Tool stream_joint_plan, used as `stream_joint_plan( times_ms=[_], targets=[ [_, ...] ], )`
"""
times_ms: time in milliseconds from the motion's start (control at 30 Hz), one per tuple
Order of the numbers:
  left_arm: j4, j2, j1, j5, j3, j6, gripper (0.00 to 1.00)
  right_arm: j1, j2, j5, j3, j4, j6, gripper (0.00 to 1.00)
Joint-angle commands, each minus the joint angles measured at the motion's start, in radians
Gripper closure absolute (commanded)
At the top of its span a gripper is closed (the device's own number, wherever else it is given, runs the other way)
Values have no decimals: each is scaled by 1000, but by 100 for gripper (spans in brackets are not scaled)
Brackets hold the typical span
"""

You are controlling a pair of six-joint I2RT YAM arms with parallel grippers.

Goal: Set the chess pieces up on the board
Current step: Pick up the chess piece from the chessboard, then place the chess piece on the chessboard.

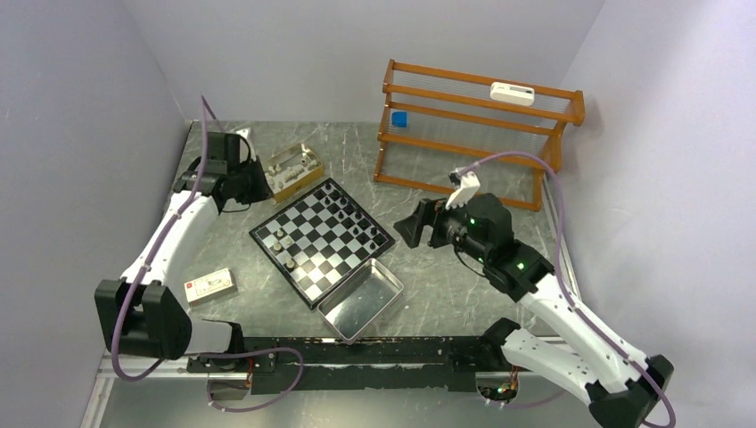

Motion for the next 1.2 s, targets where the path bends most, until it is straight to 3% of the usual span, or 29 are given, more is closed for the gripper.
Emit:
stream_joint_plan(
  times_ms=[0,267,567,800,1167],
  targets=[
    [-53,-52,8,260,63,10,81,3,108,-41,75,100,-18,7],
    [-10,-85,8,582,34,-31,82,70,334,-115,83,427,-59,13],
    [-11,-81,6,749,19,-30,83,245,646,-46,240,647,-208,13],
    [8,-82,-6,798,-16,-46,84,299,805,-37,359,631,-312,18],
    [-79,-44,-35,780,48,6,85,319,806,13,339,621,-436,36]
  ],
)
